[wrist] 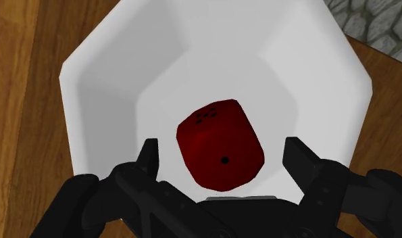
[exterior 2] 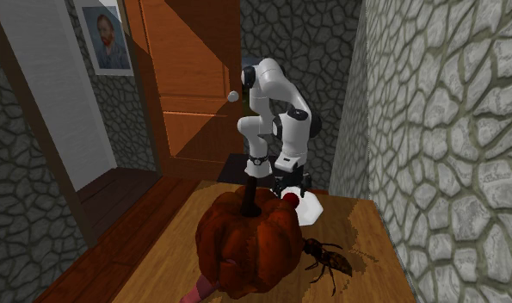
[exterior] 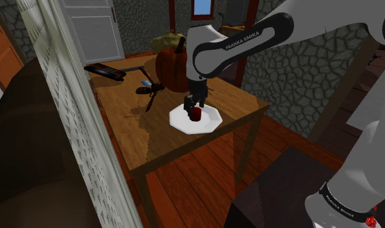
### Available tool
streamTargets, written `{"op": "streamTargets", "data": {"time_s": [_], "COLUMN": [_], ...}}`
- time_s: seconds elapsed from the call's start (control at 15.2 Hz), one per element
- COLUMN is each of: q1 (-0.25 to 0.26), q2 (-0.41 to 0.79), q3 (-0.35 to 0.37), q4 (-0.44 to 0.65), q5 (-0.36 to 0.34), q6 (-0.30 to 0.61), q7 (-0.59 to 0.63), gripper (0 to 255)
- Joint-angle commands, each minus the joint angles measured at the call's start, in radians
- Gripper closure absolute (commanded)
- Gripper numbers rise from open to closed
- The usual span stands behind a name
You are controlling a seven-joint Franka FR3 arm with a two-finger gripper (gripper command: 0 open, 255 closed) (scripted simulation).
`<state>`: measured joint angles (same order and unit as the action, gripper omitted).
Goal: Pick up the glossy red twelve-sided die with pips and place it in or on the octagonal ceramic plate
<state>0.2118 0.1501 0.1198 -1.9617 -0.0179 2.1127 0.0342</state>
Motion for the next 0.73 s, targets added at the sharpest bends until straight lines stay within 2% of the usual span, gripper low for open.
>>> {"op": "streamTargets", "data": {"time_s": [0.0, 0.13, 0.66], "q1": [0.0, 0.0, 0.0], "q2": [-0.018, -0.036, -0.036], "q3": [0.001, 0.001, 0.001], "q4": [0.032, 0.07, 0.07], "q5": [0.003, 0.005, 0.005], "q6": [-0.049, -0.105, -0.105], "q7": [0.0, -0.002, -0.002], "gripper": [0, 0, 0]}}
